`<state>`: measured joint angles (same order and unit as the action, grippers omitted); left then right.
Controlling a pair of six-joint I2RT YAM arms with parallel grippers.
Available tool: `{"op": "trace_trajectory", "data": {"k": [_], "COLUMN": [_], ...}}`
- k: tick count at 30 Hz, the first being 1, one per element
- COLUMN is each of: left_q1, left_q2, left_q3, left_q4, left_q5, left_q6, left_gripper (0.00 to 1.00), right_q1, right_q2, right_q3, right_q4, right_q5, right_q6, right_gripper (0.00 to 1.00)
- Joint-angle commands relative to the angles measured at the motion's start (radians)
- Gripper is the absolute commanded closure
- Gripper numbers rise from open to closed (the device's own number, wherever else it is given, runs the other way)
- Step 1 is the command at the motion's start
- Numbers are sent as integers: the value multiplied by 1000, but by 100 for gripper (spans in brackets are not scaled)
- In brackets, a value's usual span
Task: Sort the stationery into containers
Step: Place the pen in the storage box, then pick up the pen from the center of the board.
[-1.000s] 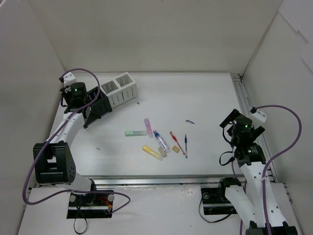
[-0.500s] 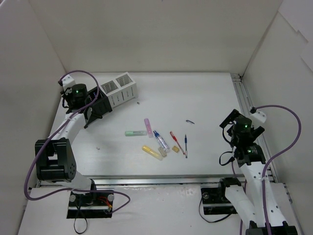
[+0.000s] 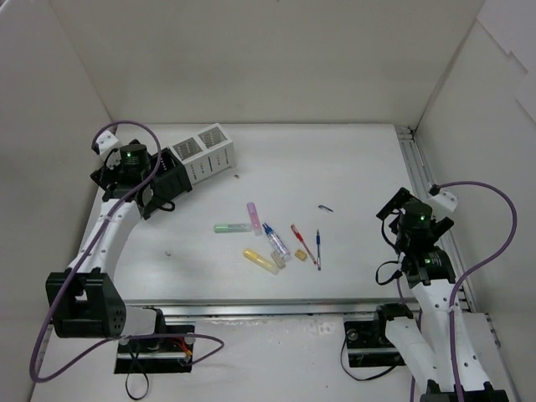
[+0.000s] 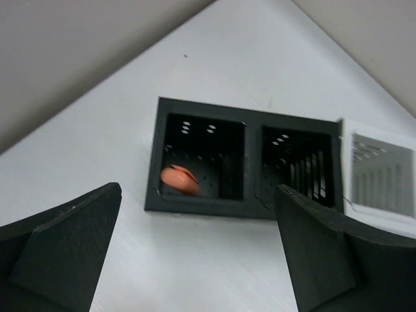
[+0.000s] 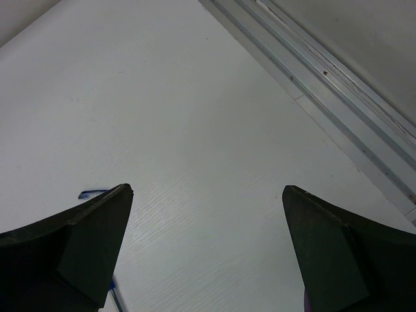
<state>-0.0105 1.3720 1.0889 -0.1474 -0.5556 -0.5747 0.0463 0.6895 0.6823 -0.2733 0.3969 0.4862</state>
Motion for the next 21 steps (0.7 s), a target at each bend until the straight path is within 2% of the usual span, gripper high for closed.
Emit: {"op": "trace_trajectory", "data": {"k": [1, 4, 8, 10, 11, 13, 15, 21], "left_q1": [-32, -103, -225, -282, -293, -331, -365, -428], "left_q2": [-86, -134, -123, -72, -45, 22, 53, 139], "left_q3": [75, 30, -6, -8, 8, 61, 72, 65], "left_q4": [-231, -287, -357, -363, -417, -521, -555, -538], "left_q5": [115, 202, 255, 331, 350, 365, 349, 373], "left_q6": [-204, -264, -356, -364, -382, -431, -525, -724], "left_gripper": [0, 0, 0, 0, 0, 0, 0, 0], "right_q1": [0, 0, 16, 70, 85, 116, 139, 184], "right_q2": [2, 36, 161, 194, 220, 229, 226, 180], "right_q3": [-3, 28, 80, 104, 111, 115, 111, 71], "right_q4": [48, 51, 52, 49, 51, 52, 60, 60], "right_q5": [19, -63, -161, -101, -84, -60, -24, 85], "right_q6": [5, -15, -54, -61, -61, -55, -46, -37], "right_gripper": [2, 2, 2, 2, 2, 2, 2, 2]}}
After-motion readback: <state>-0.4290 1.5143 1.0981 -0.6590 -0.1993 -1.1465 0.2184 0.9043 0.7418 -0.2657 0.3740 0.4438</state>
